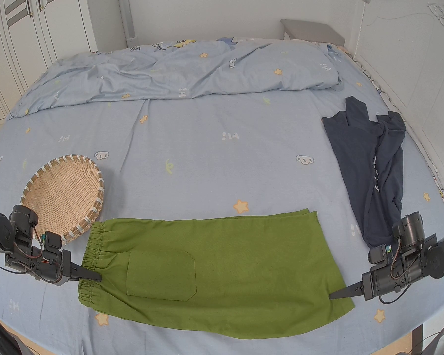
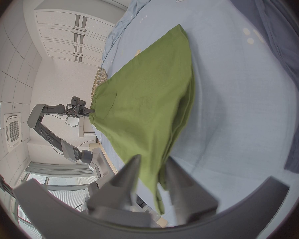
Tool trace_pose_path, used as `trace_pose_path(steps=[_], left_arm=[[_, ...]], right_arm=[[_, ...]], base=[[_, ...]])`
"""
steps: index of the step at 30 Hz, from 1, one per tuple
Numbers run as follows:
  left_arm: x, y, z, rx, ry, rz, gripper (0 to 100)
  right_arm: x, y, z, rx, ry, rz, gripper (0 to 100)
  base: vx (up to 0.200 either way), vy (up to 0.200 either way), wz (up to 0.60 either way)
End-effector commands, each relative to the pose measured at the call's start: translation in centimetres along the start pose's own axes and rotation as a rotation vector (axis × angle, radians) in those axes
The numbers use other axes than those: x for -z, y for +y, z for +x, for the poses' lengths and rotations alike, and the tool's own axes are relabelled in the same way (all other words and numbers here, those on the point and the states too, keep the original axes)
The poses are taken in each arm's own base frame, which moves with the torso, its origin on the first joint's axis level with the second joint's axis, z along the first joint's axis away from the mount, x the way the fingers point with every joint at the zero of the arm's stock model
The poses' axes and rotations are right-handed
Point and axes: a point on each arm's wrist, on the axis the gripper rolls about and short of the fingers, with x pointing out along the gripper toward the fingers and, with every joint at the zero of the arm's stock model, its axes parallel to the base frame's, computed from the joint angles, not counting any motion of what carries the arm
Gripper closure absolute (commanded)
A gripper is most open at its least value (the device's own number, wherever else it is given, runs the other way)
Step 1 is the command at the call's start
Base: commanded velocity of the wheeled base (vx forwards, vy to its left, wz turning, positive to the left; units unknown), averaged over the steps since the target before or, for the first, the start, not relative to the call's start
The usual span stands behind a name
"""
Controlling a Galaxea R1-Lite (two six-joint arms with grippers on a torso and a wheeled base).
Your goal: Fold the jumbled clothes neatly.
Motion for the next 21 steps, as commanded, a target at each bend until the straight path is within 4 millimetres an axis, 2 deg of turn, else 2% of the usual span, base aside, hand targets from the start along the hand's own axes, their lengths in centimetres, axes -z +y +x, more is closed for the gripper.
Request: trace_pose_path(steps=[1,9,12,16,19,20,21], left_arm=[[-0.1,0.0,0.0,-0.001,0.000,0.001,100],[-0.3,-0.4,-0.4,-0.016,-0.014,0.020,100],[-0.4,-1.4,-1.2,-0.062,-0.036,0.048,100],[-0.3,-3.5,-2.7,-0.164,-0.021,0.070,100],[-0.2,-5.4,-4.5,-0.213,-0.050,0.097,100],[-0.2,-5.4,-4.5,-0.213,-0.050,0.097,100],[0.0,-6.6,-5.6,-0.220,-0.074,0.116,100]], right_arm=[[0.1,-0.5,0.3,0.002,0.002,0.014,0],[-0.2,-1.0,-0.6,0.017,-0.052,0.017,0],[-0.7,-0.9,-1.5,0.028,-0.098,0.009,0],[-1.1,-0.3,-2.7,0.038,-0.157,-0.026,0],[-1.6,0.5,-3.4,0.038,-0.211,-0.071,0],[-1.6,0.5,-3.4,0.038,-0.211,-0.071,0],[-2.1,1.2,-3.8,0.034,-0.240,-0.092,0]], base=[[0.000,0.000,0.00],[0.000,0.000,0.00],[0.000,0.000,0.00],[0.000,0.000,0.00],[0.000,0.000,0.00],[0.000,0.000,0.00],[0.000,0.000,0.00]])
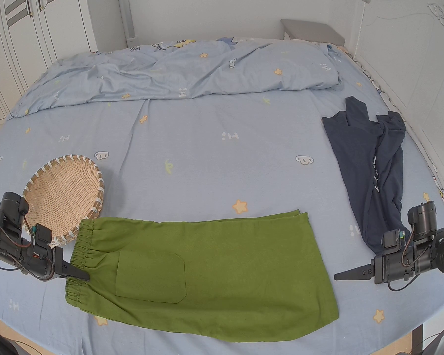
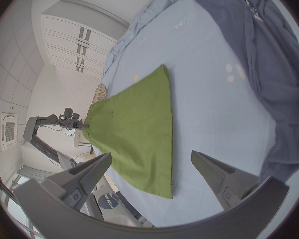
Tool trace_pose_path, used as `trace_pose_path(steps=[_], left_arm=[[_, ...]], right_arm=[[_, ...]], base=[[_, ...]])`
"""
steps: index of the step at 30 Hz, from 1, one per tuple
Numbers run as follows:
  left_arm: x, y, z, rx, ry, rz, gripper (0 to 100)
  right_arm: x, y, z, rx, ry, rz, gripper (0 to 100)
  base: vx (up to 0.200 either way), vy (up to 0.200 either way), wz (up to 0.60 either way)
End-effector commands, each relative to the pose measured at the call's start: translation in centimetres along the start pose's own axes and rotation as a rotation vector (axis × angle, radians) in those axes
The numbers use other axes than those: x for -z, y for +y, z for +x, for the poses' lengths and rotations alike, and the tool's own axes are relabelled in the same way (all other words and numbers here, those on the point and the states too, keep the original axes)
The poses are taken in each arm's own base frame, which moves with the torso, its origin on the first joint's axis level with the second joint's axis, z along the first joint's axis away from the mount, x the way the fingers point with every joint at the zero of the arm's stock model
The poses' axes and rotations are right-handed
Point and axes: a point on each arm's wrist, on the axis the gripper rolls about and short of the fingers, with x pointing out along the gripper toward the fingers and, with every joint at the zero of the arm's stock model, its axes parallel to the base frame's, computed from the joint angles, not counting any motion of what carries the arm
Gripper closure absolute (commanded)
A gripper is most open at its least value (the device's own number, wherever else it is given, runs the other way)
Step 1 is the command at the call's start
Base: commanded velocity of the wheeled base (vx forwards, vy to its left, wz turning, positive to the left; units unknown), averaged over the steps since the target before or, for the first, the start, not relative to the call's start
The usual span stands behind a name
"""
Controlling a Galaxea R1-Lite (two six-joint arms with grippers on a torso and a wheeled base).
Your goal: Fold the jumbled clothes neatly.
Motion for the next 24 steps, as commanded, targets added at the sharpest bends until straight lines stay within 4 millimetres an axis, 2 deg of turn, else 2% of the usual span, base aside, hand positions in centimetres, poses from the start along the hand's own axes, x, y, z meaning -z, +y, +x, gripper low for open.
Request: trace_pose_path(steps=[1,7,10,13,18,20,24], left_arm=[[0.0,-3.7,-4.6,-0.050,-0.118,0.098,100],[0.0,-5.4,-7.2,-0.064,-0.109,0.079,100],[0.0,-5.4,-7.6,-0.078,-0.127,0.083,100],[-0.4,-4.8,-7.9,-0.096,-0.167,0.088,100],[-0.6,-5.0,-7.7,-0.099,-0.169,0.105,100],[-0.6,-5.9,-7.2,-0.119,-0.148,0.142,100],[-0.3,-8.5,-5.3,-0.266,-0.070,0.253,100]], right_arm=[[-1.8,2.1,-1.8,-0.011,-0.120,-0.073,0],[-4.2,4.6,-3.6,-0.046,-0.234,-0.113,0],[-5.2,5.3,-4.2,-0.047,-0.268,-0.141,0],[-5.3,5.5,-4.1,-0.051,-0.268,-0.140,0],[-5.3,5.4,-4.1,-0.047,-0.272,-0.141,0],[-5.3,5.5,-4.2,-0.047,-0.275,-0.143,0],[-5.4,5.3,-4.4,-0.042,-0.284,-0.142,0]], base=[[0.000,0.000,0.00],[0.000,0.000,0.00],[0.000,0.000,0.00],[0.000,0.000,0.00],[0.000,0.000,0.00],[0.000,0.000,0.00],[0.000,0.000,0.00]])
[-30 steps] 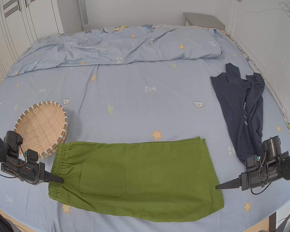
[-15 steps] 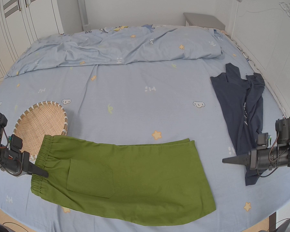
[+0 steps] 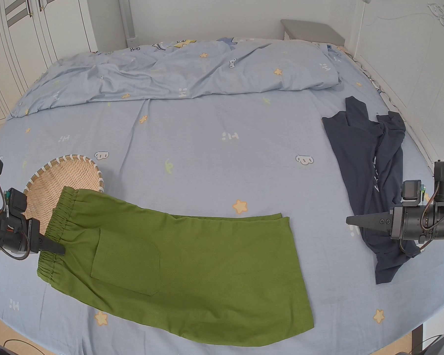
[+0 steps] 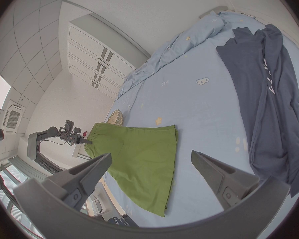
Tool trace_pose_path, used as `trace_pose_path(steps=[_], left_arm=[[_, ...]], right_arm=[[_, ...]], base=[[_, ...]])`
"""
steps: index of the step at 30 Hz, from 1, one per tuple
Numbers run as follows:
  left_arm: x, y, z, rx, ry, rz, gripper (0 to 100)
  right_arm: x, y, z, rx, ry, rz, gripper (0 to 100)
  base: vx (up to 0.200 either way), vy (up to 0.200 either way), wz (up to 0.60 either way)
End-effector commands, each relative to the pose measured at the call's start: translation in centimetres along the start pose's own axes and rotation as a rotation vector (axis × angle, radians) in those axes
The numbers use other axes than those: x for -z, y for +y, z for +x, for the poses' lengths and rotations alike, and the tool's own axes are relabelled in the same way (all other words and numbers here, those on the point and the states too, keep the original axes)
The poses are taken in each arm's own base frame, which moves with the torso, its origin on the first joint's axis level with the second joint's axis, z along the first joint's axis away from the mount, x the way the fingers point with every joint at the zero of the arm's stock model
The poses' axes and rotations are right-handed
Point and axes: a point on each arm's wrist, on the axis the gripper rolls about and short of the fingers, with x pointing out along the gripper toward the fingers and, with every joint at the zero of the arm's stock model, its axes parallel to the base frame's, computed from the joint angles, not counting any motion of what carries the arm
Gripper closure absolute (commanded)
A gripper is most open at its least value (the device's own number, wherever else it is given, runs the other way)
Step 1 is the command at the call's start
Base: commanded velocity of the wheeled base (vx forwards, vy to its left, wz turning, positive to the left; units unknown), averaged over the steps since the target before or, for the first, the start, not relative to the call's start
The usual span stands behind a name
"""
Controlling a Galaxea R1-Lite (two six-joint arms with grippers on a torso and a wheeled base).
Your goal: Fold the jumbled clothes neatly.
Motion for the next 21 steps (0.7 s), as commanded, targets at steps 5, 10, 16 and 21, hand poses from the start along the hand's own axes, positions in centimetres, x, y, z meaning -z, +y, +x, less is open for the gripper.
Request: trace_pose_path(steps=[5,10,16,21], left_arm=[[-0.1,-5.1,0.9,-0.114,0.048,0.159,100],[-0.1,-7.9,-0.6,-0.057,0.031,0.231,100],[-0.1,-11.9,-1.3,0.049,0.049,0.270,100],[0.0,-13.8,-0.6,0.103,0.076,0.315,100]], right_arm=[[-0.3,0.0,-0.3,0.005,-0.013,-0.004,0],[-0.3,0.0,-0.3,0.005,-0.012,-0.001,0],[-0.3,0.0,-0.3,0.008,-0.013,-0.001,0],[-0.3,0.0,-0.3,0.008,-0.013,-0.001,0]], base=[[0.000,0.000,0.00],[0.000,0.000,0.00],[0.000,0.000,0.00],[0.000,0.000,0.00]])
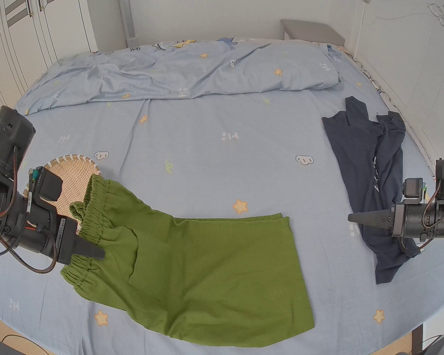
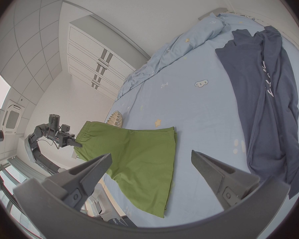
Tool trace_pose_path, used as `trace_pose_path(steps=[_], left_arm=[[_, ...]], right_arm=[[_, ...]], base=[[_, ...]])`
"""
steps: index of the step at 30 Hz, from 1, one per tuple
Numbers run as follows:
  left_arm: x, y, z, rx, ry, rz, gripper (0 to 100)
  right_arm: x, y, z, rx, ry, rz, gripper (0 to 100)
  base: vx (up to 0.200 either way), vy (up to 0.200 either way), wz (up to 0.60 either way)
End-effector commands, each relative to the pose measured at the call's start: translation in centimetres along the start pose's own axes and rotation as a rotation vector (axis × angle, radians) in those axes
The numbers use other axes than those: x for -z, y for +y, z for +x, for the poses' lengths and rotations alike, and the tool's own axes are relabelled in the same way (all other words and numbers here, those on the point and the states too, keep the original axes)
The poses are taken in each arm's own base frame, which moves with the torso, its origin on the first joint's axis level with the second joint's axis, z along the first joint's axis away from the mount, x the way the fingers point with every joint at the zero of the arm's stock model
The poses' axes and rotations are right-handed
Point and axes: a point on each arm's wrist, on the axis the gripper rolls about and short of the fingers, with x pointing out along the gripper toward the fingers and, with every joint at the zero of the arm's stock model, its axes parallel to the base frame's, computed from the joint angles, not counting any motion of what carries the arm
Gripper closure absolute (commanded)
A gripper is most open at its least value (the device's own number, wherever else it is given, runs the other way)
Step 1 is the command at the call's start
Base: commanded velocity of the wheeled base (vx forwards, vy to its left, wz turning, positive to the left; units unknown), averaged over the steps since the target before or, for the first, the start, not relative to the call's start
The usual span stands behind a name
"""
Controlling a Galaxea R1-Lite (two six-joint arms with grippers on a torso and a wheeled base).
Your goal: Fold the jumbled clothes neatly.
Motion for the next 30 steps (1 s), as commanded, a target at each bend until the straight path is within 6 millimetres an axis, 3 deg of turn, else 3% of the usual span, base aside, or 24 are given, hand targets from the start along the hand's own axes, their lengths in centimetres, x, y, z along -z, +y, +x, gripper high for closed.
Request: trace_pose_path(steps=[1,6,10,18,25,30], left_arm=[[-0.9,-3.5,1.1,0.092,0.041,0.071,100],[-2.0,-5.5,3.9,0.132,0.085,0.091,100],[-2.5,-6.9,4.3,0.164,0.079,0.121,100],[-3.1,-9.0,7.2,0.182,0.142,0.186,100],[-3.8,-10.3,8.6,0.204,0.153,0.248,100],[-4.4,-11.5,9.1,0.255,0.068,0.292,100]], right_arm=[[0.0,0.0,0.0,0.001,-0.001,-0.001,0],[0.0,0.1,-0.1,0.000,-0.001,-0.003,0],[0.1,0.3,-0.2,-0.002,-0.004,-0.008,0],[0.2,0.3,0.0,0.016,-0.004,-0.012,0],[0.2,0.2,0.0,0.020,-0.006,-0.011,0],[0.2,0.2,-0.1,0.021,-0.008,-0.011,0]], base=[[0.000,0.000,0.00],[0.000,0.000,0.00],[0.000,0.000,0.00],[0.000,0.000,0.00],[0.000,0.000,0.00],[0.000,0.000,0.00]])
